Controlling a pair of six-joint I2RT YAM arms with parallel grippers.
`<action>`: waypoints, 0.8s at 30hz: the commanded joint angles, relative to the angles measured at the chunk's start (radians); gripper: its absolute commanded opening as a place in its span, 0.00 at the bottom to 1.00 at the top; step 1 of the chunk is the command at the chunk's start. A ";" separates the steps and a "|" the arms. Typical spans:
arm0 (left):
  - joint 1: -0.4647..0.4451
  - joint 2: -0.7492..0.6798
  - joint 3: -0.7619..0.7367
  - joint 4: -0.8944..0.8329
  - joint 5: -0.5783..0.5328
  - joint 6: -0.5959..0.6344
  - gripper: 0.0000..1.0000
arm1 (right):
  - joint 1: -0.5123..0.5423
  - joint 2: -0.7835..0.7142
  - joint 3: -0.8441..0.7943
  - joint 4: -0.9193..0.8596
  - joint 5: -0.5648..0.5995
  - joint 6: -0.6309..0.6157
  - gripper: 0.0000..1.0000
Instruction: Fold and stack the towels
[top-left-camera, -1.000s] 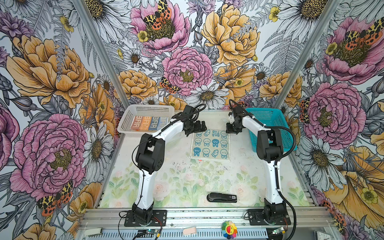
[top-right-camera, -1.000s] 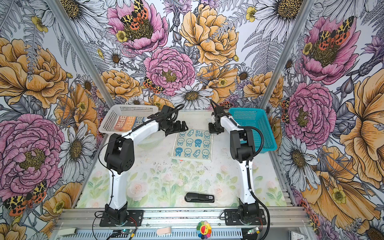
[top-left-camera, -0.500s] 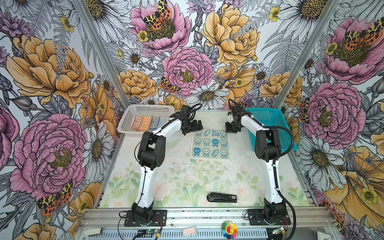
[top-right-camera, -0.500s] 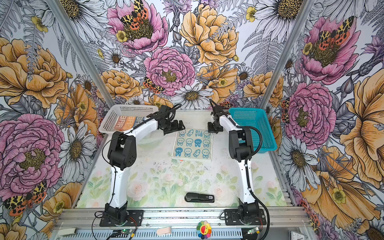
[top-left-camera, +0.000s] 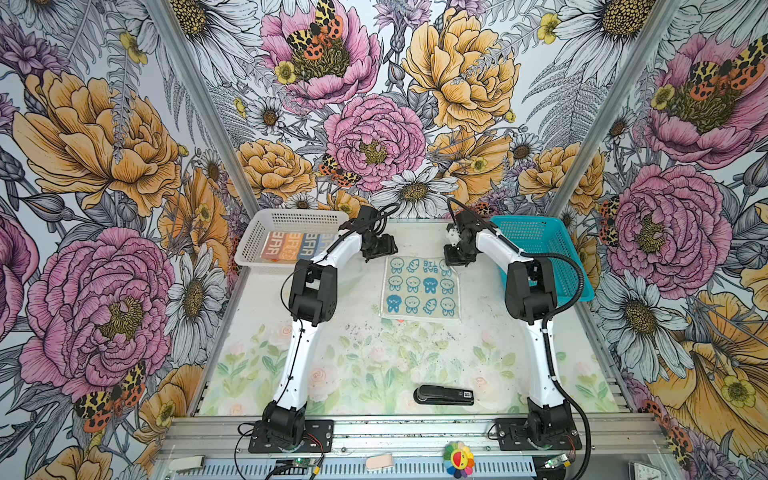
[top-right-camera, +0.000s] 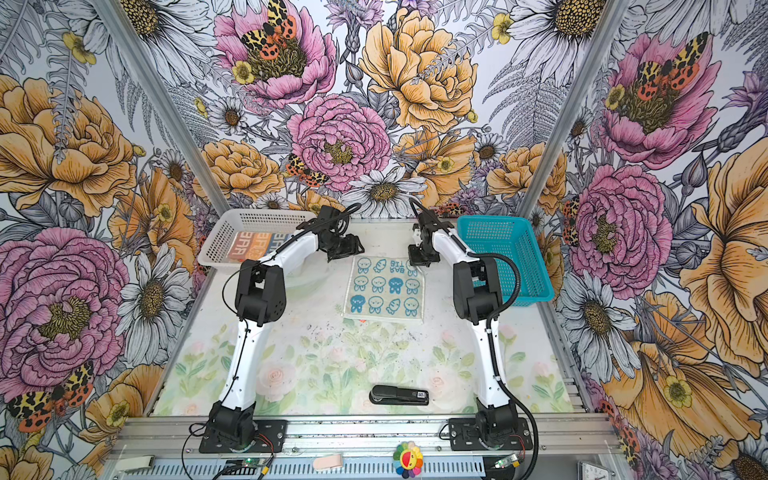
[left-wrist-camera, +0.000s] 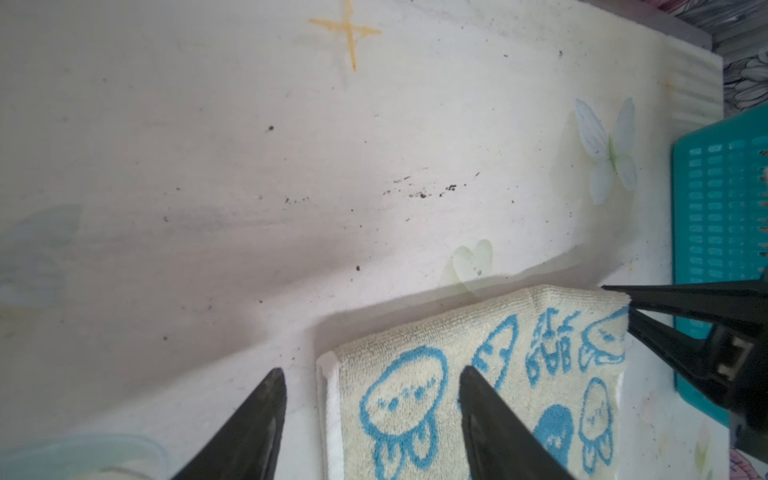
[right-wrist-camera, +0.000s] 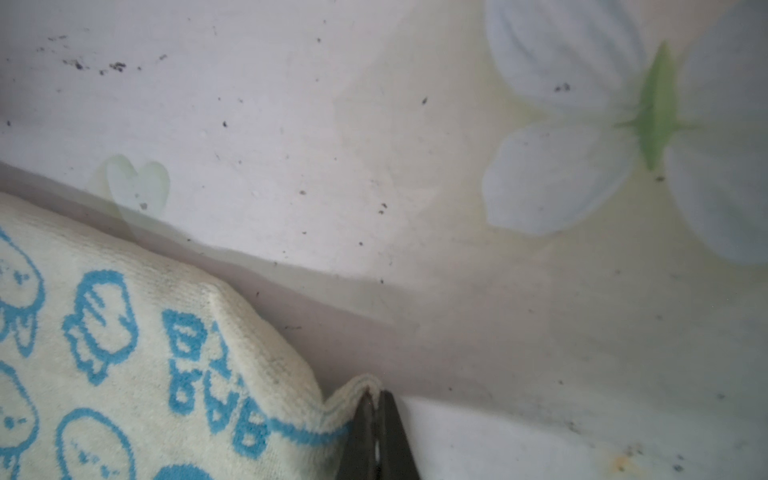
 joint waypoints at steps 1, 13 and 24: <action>0.004 0.032 0.045 -0.043 0.019 0.040 0.61 | 0.003 0.041 0.032 -0.008 -0.007 -0.014 0.00; 0.010 0.096 0.073 -0.043 0.022 0.069 0.53 | 0.001 0.045 0.034 -0.012 -0.014 -0.013 0.00; 0.002 0.108 0.060 -0.056 0.012 0.099 0.30 | -0.005 0.040 0.031 -0.017 -0.012 -0.010 0.00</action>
